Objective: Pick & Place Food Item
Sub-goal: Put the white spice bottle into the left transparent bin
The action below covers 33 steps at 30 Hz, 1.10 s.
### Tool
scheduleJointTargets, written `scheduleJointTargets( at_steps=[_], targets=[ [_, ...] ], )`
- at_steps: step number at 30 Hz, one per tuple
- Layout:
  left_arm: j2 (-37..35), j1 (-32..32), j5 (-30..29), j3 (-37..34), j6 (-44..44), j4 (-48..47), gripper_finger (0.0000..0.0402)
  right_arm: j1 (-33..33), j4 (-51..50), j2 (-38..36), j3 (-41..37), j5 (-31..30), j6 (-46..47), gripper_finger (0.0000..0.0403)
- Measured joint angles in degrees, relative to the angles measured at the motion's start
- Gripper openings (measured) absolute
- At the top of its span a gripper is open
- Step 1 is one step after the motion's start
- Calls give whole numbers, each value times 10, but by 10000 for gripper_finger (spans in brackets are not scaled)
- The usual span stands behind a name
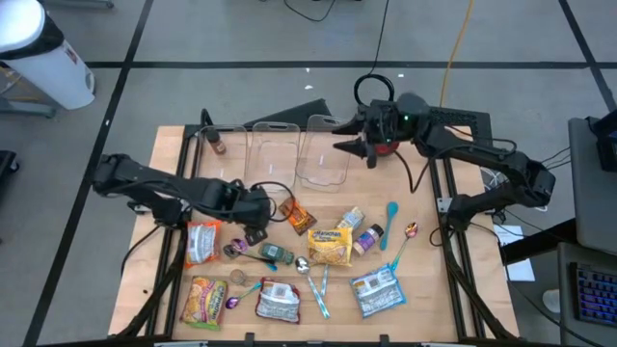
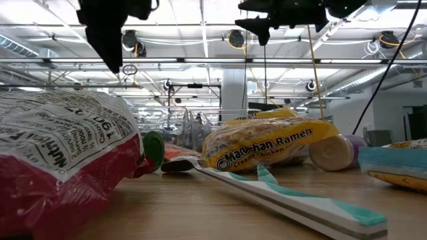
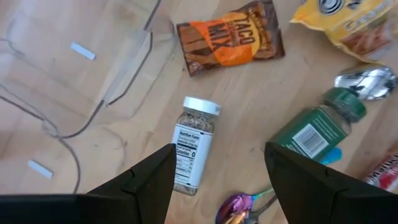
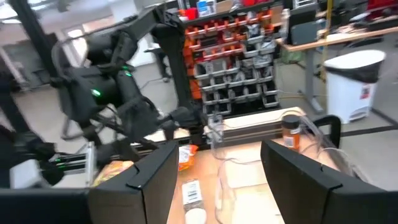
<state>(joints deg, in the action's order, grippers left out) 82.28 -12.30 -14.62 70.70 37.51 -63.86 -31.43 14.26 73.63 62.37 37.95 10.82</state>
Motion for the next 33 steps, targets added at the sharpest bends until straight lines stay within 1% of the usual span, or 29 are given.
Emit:
scheduleJointTargets(
  at_steps=[3, 7, 9, 15, 20, 26, 29, 33],
  targets=[
    [15, 9, 11, 0, -7, 1, 250, -11, -1, 0, 0, 25, 10, 219],
    [25, 15, 16, -10, -31, 14, 250, -15, -16, 0, 0, 30, 10, 219],
    [25, 18, 18, -27, -28, 20, 250, -16, -26, 0, 0, 31, 6, 219],
    [25, 31, 55, -78, -40, 55, 250, -15, -35, 0, 0, 31, 5, 219],
    [26, 40, 56, -117, -81, 96, 250, -15, -35, 0, 0, 30, 5, 219],
    [26, 57, 56, -162, -87, 117, 250, -15, -35, 0, 0, 27, 5, 219],
    [26, 65, 56, -175, -92, 120, 250, -15, -35, 0, 0, 23, 6, 219],
    [26, 68, 56, -191, -114, 150, 250, -15, -34, 0, 0, 20, 7, 219]
  ],
)
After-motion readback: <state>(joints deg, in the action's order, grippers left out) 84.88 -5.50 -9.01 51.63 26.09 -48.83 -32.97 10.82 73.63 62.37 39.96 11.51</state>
